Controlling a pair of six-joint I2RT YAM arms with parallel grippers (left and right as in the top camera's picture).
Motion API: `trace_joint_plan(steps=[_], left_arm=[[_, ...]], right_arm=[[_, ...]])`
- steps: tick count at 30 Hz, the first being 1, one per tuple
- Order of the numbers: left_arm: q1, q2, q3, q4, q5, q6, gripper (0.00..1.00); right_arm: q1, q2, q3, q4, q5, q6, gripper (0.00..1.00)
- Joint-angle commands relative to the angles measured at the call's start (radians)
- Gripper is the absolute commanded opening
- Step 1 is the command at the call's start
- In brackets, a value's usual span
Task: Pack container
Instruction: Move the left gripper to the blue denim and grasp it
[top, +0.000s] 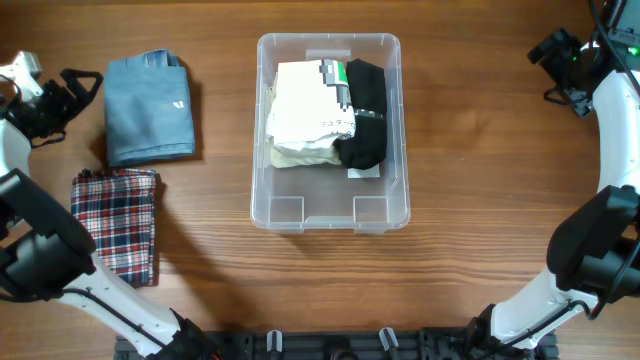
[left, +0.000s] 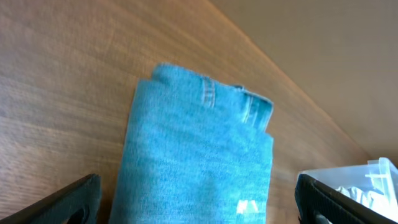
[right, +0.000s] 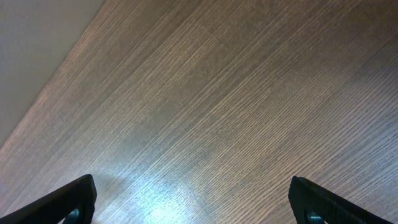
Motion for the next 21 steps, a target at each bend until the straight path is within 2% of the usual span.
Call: trace_joint_plan(steps=[1, 5, 21], left_arm=[[0.0, 0.046, 0.012, -0.019, 0.003, 0.012, 1.0], [0.0, 0.068, 0.012, -0.069, -0.082, 0.016, 1.0], [-0.016, 0.185, 0.012, -0.084, -0.058, 0.043, 1.0]], right_arm=[[0.004, 0.007, 0.002, 0.0, -0.006, 0.014, 1.0], [0.004, 0.007, 0.002, 0.0, -0.006, 0.014, 1.0], [0.004, 0.007, 0.002, 0.0, -0.006, 0.014, 1.0]])
